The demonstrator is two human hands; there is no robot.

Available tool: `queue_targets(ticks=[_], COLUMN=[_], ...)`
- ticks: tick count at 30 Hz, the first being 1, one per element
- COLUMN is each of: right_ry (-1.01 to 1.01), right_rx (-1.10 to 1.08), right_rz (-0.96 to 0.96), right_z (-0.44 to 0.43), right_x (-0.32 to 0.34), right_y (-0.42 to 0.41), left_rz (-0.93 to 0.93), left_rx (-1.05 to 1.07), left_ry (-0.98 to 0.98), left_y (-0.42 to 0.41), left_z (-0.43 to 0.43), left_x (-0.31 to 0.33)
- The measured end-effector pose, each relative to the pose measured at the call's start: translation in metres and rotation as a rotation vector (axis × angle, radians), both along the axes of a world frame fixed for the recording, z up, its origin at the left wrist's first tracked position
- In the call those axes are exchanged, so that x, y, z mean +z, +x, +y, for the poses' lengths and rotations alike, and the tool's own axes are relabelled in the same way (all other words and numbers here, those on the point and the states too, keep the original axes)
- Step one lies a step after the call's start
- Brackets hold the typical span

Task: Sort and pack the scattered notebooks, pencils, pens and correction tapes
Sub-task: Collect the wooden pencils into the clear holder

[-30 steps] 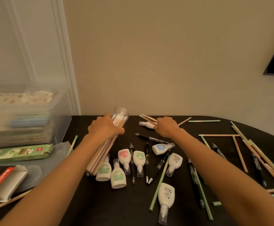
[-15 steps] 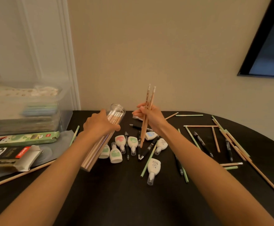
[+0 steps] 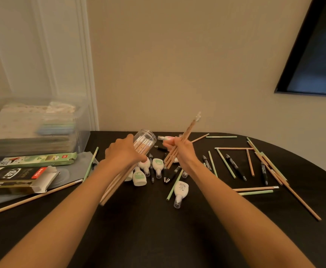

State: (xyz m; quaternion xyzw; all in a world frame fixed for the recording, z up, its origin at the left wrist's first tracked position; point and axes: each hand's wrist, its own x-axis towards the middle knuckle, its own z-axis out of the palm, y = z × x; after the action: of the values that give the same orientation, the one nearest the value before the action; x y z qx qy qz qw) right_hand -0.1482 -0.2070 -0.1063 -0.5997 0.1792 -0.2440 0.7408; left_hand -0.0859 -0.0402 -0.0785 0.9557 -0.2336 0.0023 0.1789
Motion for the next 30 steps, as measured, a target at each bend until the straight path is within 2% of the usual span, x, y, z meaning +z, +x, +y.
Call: queue_targets(ticks=[4,6,10,15,21,26,30], right_ry=[0.429,0.565,0.605,0.621,0.505,0.001,-0.103], right_rx=[-0.018,-0.039,-0.040,0.086,0.083,0.189,0.173], right_rz=[-0.210,-0.246,-0.230,-0.147,-0.112,0.148,0.197], right_z=[-0.006,-0.008,0.007,0.036,0.037,0.045,0.046], right_x=[0.039,0.052,0.061,0.055,0.050,0.054,0.058], right_y=[-0.004,-0.005,-0.004,0.001,-0.003,-0.013,-0.014], left_rz=[0.028,0.042,0.072,0.120,0.075,0.087,0.088], left_rx=[-0.091,-0.133,-0.242,-0.316,-0.214,-0.172,-0.177], left_ry=[0.058,0.084,0.105,0.060,-0.063,-0.125,-0.168], left_y=[0.002,0.002,-0.002,-0.008,-0.008,-0.011,-0.016], left_z=[0.005,0.008,0.009,0.004,0.003,-0.004,-0.009], left_x=[0.002,0.004,0.004,0.002,-0.006,-0.010,-0.010])
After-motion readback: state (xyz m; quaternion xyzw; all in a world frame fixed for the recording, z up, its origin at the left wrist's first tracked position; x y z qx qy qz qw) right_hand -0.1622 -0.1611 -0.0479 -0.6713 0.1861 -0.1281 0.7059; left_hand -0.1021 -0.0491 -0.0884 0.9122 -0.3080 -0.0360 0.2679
